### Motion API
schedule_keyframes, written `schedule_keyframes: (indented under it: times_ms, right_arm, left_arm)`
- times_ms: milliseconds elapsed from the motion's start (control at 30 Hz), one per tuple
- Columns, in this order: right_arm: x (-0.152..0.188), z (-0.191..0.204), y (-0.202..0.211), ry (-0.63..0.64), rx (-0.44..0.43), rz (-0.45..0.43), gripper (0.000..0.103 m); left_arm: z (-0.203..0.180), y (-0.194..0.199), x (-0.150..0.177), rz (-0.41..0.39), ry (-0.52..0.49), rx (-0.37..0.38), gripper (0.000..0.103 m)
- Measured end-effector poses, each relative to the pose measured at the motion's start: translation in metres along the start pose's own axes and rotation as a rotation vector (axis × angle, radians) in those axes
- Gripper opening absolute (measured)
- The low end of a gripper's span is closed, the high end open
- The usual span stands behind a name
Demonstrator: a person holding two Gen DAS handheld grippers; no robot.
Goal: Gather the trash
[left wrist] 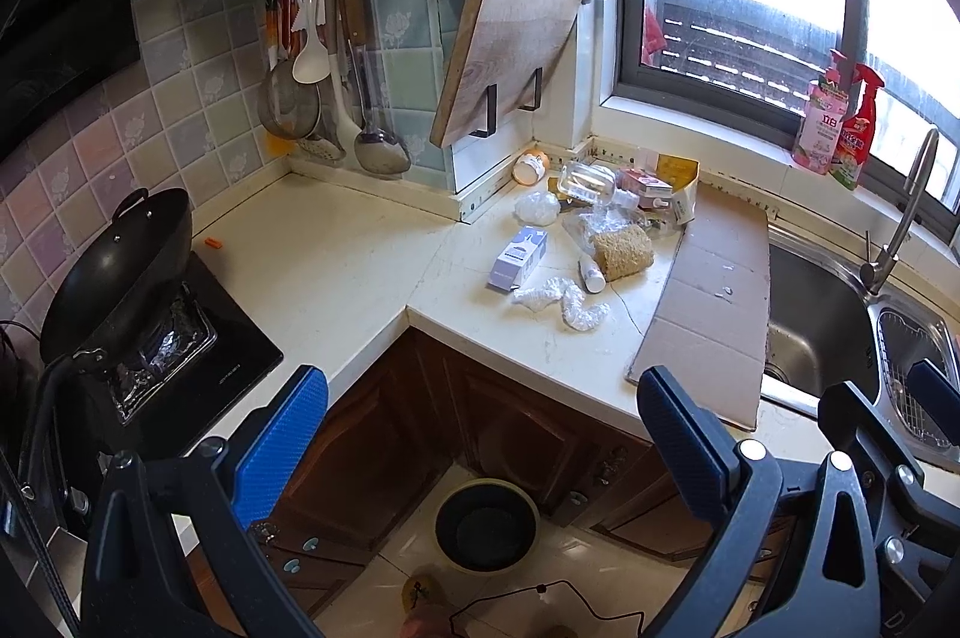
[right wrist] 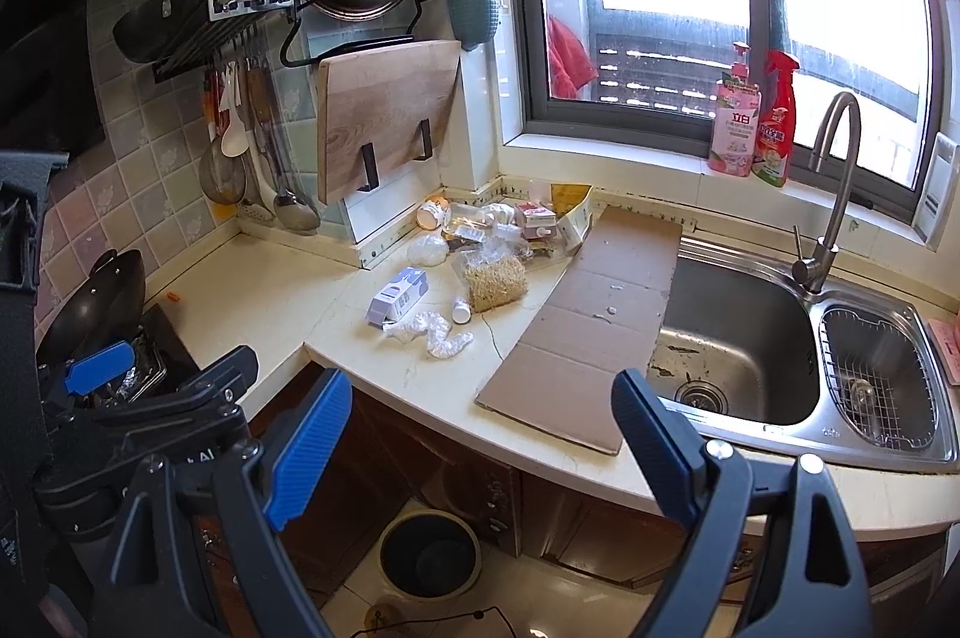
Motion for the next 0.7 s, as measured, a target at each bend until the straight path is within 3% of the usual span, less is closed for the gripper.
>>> schedule_keyframes:
  times_ms: [700]
  right_arm:
    - [-0.012, -0.022, -0.012, 0.041, -0.075, 0.004, 0.089]
  left_arm:
    - [-0.022, -0.002, 0.003, 0.024, 0.058, -0.035, 0.102]
Point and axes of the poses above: each gripper's, at about its wrist camera, not at the fingertips, and y roughly against the way its jaws point, z to its left, x to its underside, the point moved 8 cm from there along -y, roughly the way its jaws point, and after that the axes turned 4 degrees about -y, right-handed, at the moved point
